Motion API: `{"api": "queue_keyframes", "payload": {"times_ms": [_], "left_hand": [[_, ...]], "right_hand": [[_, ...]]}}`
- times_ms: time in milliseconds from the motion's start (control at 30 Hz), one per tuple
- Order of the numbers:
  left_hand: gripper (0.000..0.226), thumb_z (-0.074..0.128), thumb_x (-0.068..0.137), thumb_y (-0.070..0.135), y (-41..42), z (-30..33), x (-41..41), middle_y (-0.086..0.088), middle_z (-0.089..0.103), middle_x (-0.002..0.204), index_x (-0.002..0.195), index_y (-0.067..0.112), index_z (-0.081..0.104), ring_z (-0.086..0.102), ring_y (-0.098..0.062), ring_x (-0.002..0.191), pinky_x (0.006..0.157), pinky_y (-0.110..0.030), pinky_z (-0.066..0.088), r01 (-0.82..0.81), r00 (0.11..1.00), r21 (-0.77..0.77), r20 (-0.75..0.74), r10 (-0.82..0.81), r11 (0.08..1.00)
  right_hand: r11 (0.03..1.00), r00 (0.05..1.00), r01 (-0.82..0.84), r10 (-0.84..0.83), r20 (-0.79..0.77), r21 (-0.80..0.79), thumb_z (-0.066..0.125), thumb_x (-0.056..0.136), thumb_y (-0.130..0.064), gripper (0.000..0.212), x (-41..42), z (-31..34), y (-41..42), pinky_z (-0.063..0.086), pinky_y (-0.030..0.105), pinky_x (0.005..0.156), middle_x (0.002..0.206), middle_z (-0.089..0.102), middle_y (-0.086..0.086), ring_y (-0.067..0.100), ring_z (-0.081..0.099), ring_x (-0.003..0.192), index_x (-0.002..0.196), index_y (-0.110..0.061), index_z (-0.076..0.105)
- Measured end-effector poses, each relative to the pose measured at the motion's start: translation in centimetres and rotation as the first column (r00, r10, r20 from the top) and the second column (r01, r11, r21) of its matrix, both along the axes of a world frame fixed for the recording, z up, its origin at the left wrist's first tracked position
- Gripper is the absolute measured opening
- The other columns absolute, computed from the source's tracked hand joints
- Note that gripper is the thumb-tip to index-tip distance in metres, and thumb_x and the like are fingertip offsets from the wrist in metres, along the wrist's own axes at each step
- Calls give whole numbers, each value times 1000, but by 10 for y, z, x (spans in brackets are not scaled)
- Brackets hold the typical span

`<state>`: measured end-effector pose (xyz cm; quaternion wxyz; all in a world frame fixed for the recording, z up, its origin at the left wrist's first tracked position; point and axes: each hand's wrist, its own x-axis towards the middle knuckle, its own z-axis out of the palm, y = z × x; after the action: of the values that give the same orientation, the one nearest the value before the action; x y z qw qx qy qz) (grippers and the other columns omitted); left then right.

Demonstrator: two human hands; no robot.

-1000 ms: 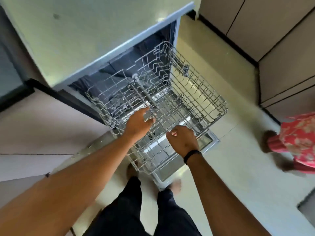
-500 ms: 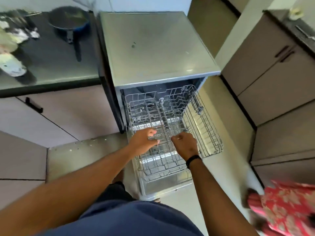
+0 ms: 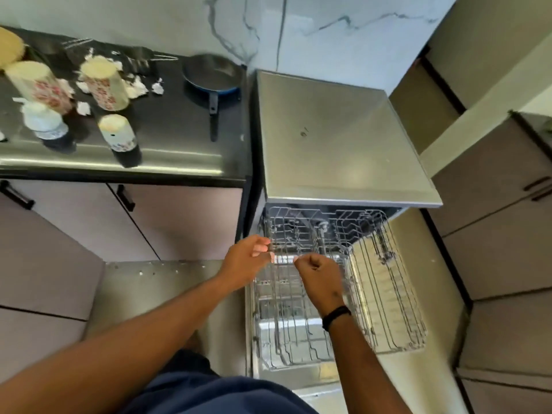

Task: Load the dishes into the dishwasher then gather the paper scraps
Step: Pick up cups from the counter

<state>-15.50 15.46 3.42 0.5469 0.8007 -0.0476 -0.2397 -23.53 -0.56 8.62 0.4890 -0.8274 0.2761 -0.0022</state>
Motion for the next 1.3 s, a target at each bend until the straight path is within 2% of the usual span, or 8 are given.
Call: {"api": "queue_keyframes", "payload": {"times_ms": [133, 300, 433, 600, 700, 867, 1033, 1300], "left_hand": [[22, 78, 75, 37, 54, 1, 44, 10, 71, 86, 96, 37, 69, 70, -15, 86, 82, -30, 56, -169, 986, -61, -12, 168, 984], [22, 74, 89, 4, 136, 11, 88, -9, 70, 94, 111, 4, 69, 63, -16, 83, 72, -12, 51, -360, 931, -95, 34, 364, 928], [25, 73, 91, 12, 206, 17, 106, -8, 72, 102, 115, 13, 69, 68, -20, 96, 82, -24, 54, -490, 865, -134, 51, 500, 861], [24, 74, 92, 19, 264, 24, 117, -2, 71, 103, 114, 22, 67, 68, -15, 98, 79, -16, 54, -623, 768, -193, 34, 640, 758], [27, 74, 92, 19, 285, 30, 129, -1, 70, 106, 117, 22, 67, 67, -12, 99, 75, -11, 53, -677, 714, -203, 52, 698, 708], [34, 75, 91, 17, 302, 35, 173, 0, 64, 113, 121, 26, 62, 64, -10, 96, 68, -11, 51, -704, 690, -180, 60, 722, 687], [58, 80, 85, 22, 309, 30, 240, 6, 58, 126, 136, 32, 54, 60, -11, 110, 84, -19, 50, -673, 727, -87, 100, 679, 734], [83, 85, 78, 33, 311, 12, 307, 12, 50, 136, 149, 39, 42, 50, -5, 124, 97, -13, 41, -464, 876, 75, 190, 444, 883]], "right_hand": [[997, 997, -68, 70, 42, -43, 67, 91, -19, 41, 61, -4, 47, 35, 24, 56, 49, 42, -11, 3, 37, 49, 57, -18, 45], [982, 980, -182, 186, 74, -48, 71, 88, -14, 30, 137, -3, 115, 44, 20, 60, 56, 59, -11, 0, 55, 55, 62, -24, 61], [941, 934, -335, 339, 112, -46, 72, 88, -15, 18, 185, 2, 172, 45, 19, 66, 70, 67, -8, 2, 60, 66, 71, -21, 68], [873, 855, -486, 485, 183, -40, 72, 90, -17, 2, 241, 13, 239, 51, 21, 71, 83, 71, -3, 1, 64, 77, 89, -17, 71], [869, 854, -496, 488, 180, -3, 72, 91, -24, 24, 274, 12, 276, 52, 25, 77, 103, 66, 1, 10, 64, 90, 113, -19, 64], [901, 895, -433, 427, 128, 18, 78, 85, -25, 73, 320, -1, 313, 40, 30, 100, 136, 45, 9, 21, 48, 123, 147, -14, 40], [854, 851, -520, 518, 85, 6, 89, 71, -23, 102, 377, -23, 314, 36, 41, 115, 151, 37, 9, 24, 40, 138, 153, -18, 30], [740, 730, -663, 672, 124, -111, 85, 72, -20, 63, 438, -40, 314, 35, 2, 82, 125, 54, -4, 7, 51, 111, 126, -31, 54]]}}
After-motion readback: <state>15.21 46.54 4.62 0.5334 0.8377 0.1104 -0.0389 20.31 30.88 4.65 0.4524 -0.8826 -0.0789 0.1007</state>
